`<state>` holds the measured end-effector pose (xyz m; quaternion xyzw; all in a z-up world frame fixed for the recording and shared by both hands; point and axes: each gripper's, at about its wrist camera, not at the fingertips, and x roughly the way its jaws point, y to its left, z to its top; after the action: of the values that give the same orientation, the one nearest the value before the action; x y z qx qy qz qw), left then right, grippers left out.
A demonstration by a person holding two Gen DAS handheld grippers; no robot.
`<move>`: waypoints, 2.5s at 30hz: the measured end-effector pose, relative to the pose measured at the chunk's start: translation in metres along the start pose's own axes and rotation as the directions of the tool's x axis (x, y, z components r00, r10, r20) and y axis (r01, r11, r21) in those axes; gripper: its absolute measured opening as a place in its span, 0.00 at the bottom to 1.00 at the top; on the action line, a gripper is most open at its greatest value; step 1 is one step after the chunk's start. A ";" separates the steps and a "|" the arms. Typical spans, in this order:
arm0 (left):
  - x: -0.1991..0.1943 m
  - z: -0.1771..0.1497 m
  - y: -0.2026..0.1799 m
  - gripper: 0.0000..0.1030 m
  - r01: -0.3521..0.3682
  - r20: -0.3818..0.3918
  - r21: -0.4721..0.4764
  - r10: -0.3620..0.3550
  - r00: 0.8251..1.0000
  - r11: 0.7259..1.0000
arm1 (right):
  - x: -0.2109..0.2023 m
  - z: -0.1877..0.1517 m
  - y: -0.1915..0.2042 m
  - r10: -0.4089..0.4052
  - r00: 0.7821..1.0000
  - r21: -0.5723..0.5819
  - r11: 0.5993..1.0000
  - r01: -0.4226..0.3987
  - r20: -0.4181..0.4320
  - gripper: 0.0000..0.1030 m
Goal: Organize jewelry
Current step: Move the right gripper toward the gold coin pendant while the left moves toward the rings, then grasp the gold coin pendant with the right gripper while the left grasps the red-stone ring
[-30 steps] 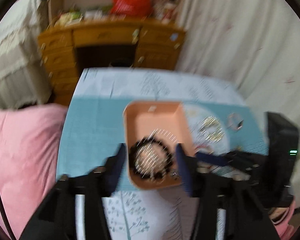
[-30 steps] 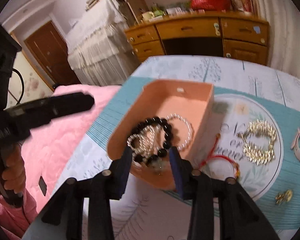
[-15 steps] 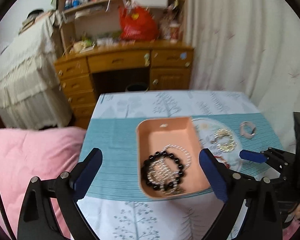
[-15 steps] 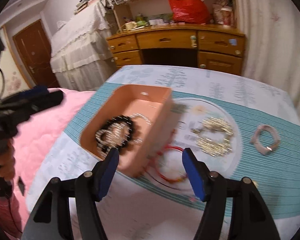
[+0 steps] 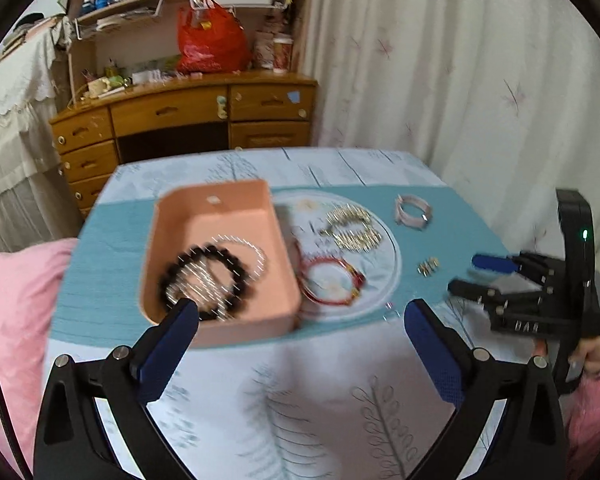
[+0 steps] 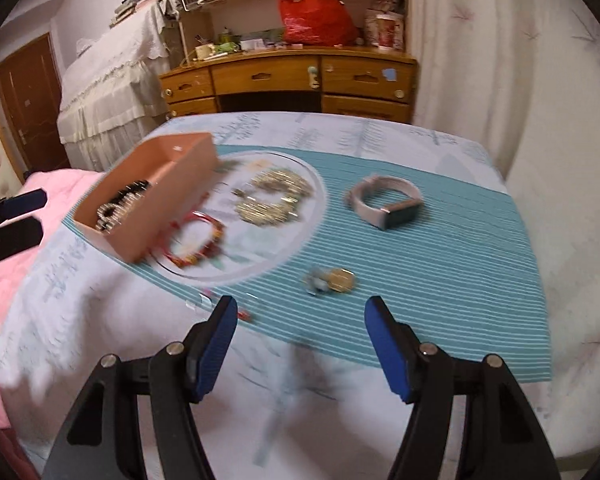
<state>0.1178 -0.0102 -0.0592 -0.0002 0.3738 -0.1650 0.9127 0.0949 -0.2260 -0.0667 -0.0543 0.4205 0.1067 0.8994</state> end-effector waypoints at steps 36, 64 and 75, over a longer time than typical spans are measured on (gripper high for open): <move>0.120 -0.007 -0.100 0.59 0.176 -0.213 0.285 -0.117 0.970 0.942 | 0.049 0.013 -0.021 0.081 0.996 -0.188 0.978 -0.088 -0.043 0.23; 0.111 -0.008 -0.111 0.06 0.241 -0.234 0.286 -0.176 0.956 0.927 | 0.046 0.013 -0.037 0.183 0.982 -0.036 0.982 -0.185 -0.045 0.17; 0.074 0.008 -0.076 0.06 0.180 -0.273 0.162 -0.131 0.953 0.970 | 0.029 0.027 -0.020 0.320 0.947 0.012 0.947 -0.320 0.026 0.17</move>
<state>0.1501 -0.1058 -0.0946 0.0768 0.4724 -0.2692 0.8358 0.1374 -0.2361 -0.0715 0.0231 0.4138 0.2484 0.8755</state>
